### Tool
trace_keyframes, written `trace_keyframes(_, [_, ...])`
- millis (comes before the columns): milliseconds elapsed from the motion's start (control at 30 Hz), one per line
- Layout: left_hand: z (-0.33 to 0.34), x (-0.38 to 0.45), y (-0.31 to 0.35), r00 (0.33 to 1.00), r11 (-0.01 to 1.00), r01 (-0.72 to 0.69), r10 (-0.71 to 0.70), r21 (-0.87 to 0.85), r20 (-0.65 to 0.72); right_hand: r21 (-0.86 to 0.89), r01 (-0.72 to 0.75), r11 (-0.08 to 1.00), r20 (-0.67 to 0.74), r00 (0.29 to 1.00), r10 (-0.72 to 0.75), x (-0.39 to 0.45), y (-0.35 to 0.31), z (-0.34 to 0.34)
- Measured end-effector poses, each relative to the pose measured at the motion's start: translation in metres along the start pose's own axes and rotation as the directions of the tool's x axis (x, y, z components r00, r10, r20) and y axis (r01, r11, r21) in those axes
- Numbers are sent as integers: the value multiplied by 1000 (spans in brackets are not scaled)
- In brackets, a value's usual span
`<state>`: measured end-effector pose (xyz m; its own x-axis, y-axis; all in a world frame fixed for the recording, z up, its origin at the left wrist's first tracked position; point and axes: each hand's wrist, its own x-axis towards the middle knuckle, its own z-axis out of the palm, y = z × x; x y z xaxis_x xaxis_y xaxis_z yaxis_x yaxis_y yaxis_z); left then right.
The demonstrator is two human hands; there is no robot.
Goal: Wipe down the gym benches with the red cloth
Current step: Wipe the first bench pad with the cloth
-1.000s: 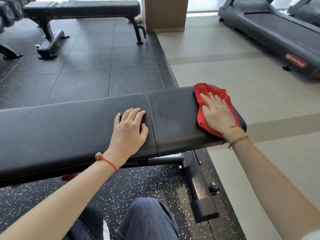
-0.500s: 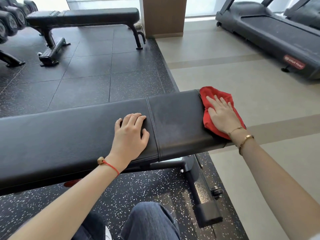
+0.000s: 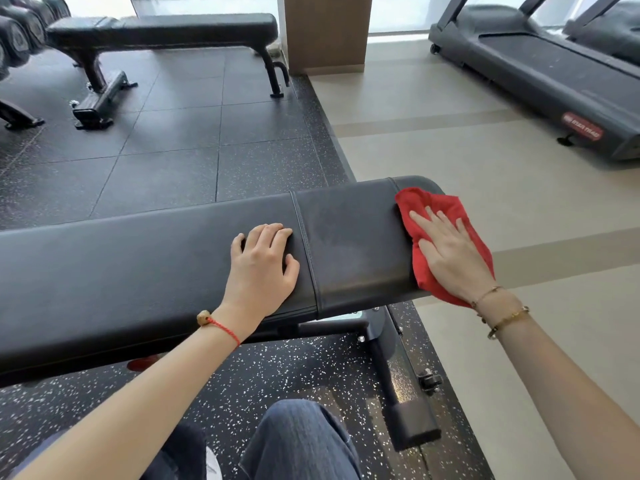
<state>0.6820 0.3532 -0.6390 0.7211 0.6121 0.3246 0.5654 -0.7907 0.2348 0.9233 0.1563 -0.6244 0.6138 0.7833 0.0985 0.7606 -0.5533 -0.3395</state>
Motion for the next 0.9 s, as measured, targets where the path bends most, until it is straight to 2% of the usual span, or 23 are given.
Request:
trace_keyframes(167, [0,0,0,1000,1000,0,0,3,8,-130,183,975,20,983,-182,-12,-69,20])
trace_keyframes(267, [-2,0,1,1000,1000,8,-8,-7,-1,-108,337,935,37,942,-335,-27,-122,44])
trace_keyframes(333, [-2,0,2,1000,1000,0,0,-26,-7,-62,359,931,27,933,-358,-33,-136,50])
trace_keyframes(433, [-2,-1,-1,1000,999,-1,1,-41,-4,-83,303,949,6,953,-304,-26,-109,42])
trace_keyframes(600, [1,0,-1,1000,1000,2,-2,-25,-3,-124,-24,992,-38,999,20,13,-42,14])
trace_keyframes(667, [1,0,0,1000,1000,5,-5,-19,-9,-129,-69,989,-24,998,66,27,-44,14])
trace_keyframes(733, [1,-1,1,1000,1000,10,-10,-21,-13,-158,-11,987,-14,1000,9,35,-60,20])
trace_keyframes(900, [1,0,2,1000,1000,19,-19,-25,-5,-79,275,958,122,957,-264,51,-111,42])
